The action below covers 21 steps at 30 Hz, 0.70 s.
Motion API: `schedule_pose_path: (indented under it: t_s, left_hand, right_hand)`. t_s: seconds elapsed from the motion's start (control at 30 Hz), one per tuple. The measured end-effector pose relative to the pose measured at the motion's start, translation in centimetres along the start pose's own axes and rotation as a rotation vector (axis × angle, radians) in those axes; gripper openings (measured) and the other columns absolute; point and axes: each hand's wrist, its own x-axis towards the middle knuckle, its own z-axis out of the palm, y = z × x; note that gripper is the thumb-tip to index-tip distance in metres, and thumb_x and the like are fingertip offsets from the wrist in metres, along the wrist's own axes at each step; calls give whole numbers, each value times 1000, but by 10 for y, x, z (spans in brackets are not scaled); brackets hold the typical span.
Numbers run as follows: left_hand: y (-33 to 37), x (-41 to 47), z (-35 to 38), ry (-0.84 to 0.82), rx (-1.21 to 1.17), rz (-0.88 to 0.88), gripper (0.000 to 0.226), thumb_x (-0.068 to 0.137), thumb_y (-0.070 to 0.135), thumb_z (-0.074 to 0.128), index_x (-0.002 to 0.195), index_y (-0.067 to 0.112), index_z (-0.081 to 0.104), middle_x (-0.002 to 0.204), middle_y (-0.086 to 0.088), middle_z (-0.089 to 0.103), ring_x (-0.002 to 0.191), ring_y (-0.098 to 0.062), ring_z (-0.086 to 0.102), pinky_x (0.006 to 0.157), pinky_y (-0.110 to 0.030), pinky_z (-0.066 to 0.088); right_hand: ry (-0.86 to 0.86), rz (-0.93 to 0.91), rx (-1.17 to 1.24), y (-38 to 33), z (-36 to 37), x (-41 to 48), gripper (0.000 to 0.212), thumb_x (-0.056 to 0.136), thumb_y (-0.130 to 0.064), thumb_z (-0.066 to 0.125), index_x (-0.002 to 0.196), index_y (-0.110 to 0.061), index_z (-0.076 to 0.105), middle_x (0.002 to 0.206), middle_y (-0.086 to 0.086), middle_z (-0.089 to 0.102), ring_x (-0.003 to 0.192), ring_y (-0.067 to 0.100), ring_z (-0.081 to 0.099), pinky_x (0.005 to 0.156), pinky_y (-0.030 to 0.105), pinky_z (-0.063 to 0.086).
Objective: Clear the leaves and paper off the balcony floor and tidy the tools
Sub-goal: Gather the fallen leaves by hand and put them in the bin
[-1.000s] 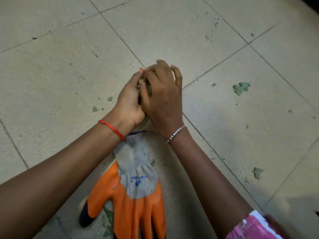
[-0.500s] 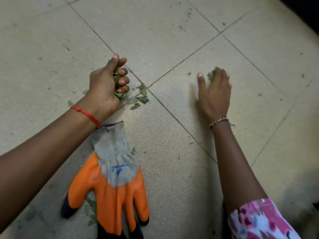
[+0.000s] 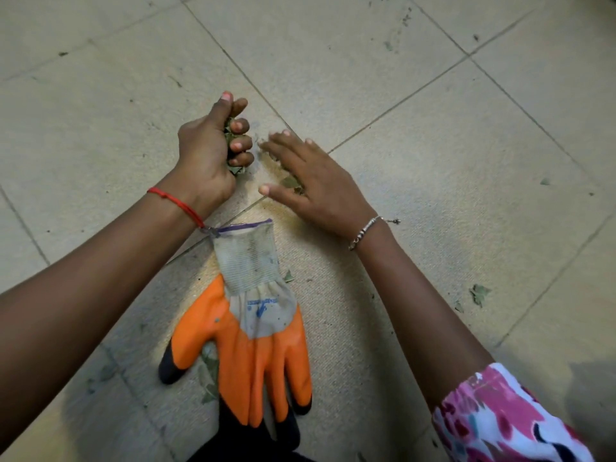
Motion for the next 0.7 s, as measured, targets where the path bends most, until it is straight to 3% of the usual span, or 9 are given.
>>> schedule_pose_path:
  t_s: [0.1, 0.23, 0.4, 0.5, 0.6, 0.7]
  left_hand:
    - [-1, 0, -3, -2, -5, -4, 22, 99, 27, 45, 83, 15, 55, 45, 10, 40, 35, -2, 31, 35, -14, 22]
    - [-2, 0, -6, 3, -19, -19, 22, 99, 27, 45, 83, 15, 55, 45, 11, 41, 35, -1, 31, 35, -14, 22]
    - [-4, 1, -4, 0, -43, -44, 22, 99, 27, 46, 84, 15, 56, 45, 10, 41, 34, -1, 31, 34, -14, 22]
    - [-4, -2, -2, -25, -67, -65, 23, 99, 27, 44, 83, 16, 55, 45, 10, 41, 34, -1, 31, 34, -14, 22]
    - [-7, -9, 0, -61, -95, -103, 25, 100, 27, 42, 81, 16, 54, 46, 10, 41, 34, -2, 31, 34, -13, 22]
    - [-16, -21, 8, -94, -87, -148, 26, 101, 28, 40, 82, 15, 54, 49, 9, 43, 35, -2, 34, 33, -14, 23]
  right_hand:
    - [-41, -43, 0, 4, 1, -18, 56, 91, -40, 44, 141, -15, 40, 151, 3, 33, 143, 16, 23, 116, 27, 9]
    - [39, -51, 97, 2, 10, -42, 38, 95, -8, 41, 132, -7, 52, 143, 12, 44, 137, 25, 36, 114, 32, 24]
    - [250, -29, 103, -8, 14, -58, 38, 88, -14, 38, 103, 2, 69, 114, 17, 65, 111, 31, 61, 97, 27, 44]
    - [406, -41, 15, -11, 17, -63, 24, 84, -5, 48, 88, 5, 69, 98, 17, 68, 93, 29, 67, 87, 23, 43]
    - [511, 82, 49, -13, 17, -60, 15, 79, 10, 58, 85, 4, 70, 96, 16, 68, 89, 22, 66, 86, 13, 42]
    - [655, 343, 283, -20, 13, -53, 16, 81, 9, 59, 87, 2, 73, 94, 12, 69, 86, 7, 61, 83, 3, 41]
